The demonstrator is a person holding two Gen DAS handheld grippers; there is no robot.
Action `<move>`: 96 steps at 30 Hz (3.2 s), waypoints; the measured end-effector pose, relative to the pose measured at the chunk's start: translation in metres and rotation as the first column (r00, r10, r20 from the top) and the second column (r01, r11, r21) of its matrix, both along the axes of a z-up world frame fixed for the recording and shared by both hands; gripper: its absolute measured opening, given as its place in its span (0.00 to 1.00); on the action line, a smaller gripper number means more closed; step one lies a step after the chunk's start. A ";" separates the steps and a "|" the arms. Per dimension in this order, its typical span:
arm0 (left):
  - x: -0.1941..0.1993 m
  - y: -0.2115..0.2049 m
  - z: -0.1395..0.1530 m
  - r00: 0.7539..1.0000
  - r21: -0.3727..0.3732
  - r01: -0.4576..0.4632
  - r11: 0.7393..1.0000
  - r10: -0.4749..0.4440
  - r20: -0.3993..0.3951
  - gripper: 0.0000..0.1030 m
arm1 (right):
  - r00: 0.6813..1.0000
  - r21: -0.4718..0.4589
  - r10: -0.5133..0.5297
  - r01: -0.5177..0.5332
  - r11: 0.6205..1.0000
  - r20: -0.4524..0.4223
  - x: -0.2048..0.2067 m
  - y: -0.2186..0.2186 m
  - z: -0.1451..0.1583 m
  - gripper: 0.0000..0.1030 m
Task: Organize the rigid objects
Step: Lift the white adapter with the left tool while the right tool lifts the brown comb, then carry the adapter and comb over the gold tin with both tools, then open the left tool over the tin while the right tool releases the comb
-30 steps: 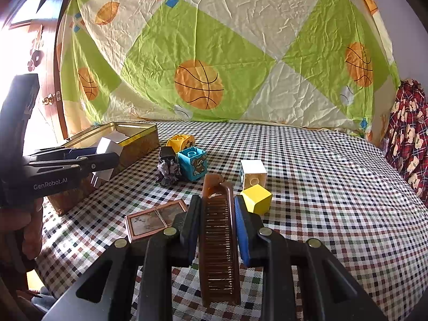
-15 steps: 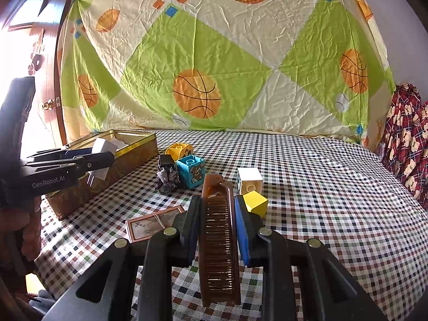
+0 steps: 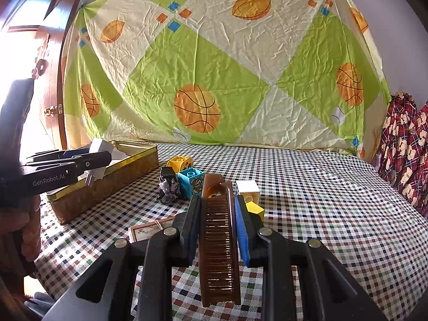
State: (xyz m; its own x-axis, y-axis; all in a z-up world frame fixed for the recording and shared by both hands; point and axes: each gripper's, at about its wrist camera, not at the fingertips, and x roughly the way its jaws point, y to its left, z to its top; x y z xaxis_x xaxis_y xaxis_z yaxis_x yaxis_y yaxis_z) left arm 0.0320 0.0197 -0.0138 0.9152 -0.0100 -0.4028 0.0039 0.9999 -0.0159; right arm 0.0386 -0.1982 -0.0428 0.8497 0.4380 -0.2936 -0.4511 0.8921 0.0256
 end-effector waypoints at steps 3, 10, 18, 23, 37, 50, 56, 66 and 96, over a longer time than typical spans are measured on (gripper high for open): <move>-0.002 0.001 0.001 1.000 -0.003 -0.005 1.000 0.005 0.009 0.36 | 1.000 0.007 -0.004 0.004 1.000 0.024 -0.004 -0.001 0.001 0.26; -0.006 0.001 0.003 0.999 -0.003 -0.014 1.000 0.014 0.034 0.36 | 0.998 0.012 -0.010 0.009 1.000 0.057 -0.009 -0.002 0.001 0.26; -0.008 0.003 0.004 0.999 -0.012 -0.020 1.000 0.020 0.049 0.36 | 0.996 0.022 -0.022 0.020 1.000 0.083 -0.013 -0.003 0.001 0.26; -0.012 0.004 0.005 0.998 -0.015 -0.021 1.000 0.022 0.067 0.36 | 0.995 0.032 -0.037 0.034 0.999 0.097 -0.016 -0.005 0.000 0.26; -0.021 0.011 0.008 0.995 -0.045 -0.024 0.999 0.028 0.096 0.36 | 0.994 0.018 -0.055 0.053 0.998 0.092 -0.014 0.001 0.003 0.26; -0.031 0.033 0.002 0.995 -0.071 -0.046 0.996 0.052 0.085 0.36 | 0.994 -0.006 0.050 -0.050 0.999 0.095 -0.022 0.048 0.006 0.26; -0.033 0.045 -0.001 0.995 -0.084 -0.064 0.994 0.070 0.073 0.36 | 0.991 -0.031 0.097 -0.094 0.995 0.097 -0.027 0.070 0.007 0.26; -0.034 0.068 0.001 0.995 -0.097 -0.084 0.992 0.089 0.049 0.36 | 0.978 -0.042 0.199 -0.197 0.980 0.068 -0.027 0.105 0.020 0.26; 0.050 0.187 0.003 0.934 0.011 -0.201 0.980 0.195 -0.298 0.36 | 0.887 -0.147 0.380 -0.426 0.893 -0.262 0.052 0.295 0.023 0.26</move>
State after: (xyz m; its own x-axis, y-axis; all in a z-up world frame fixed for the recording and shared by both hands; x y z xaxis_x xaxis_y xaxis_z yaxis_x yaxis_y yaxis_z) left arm 0.0816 0.2070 -0.0106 0.7386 0.1486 -0.6575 -0.2016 0.9795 -0.0051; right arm 0.0908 0.0965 -0.0197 0.5153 0.6426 -0.5670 -0.7754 0.6314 0.0110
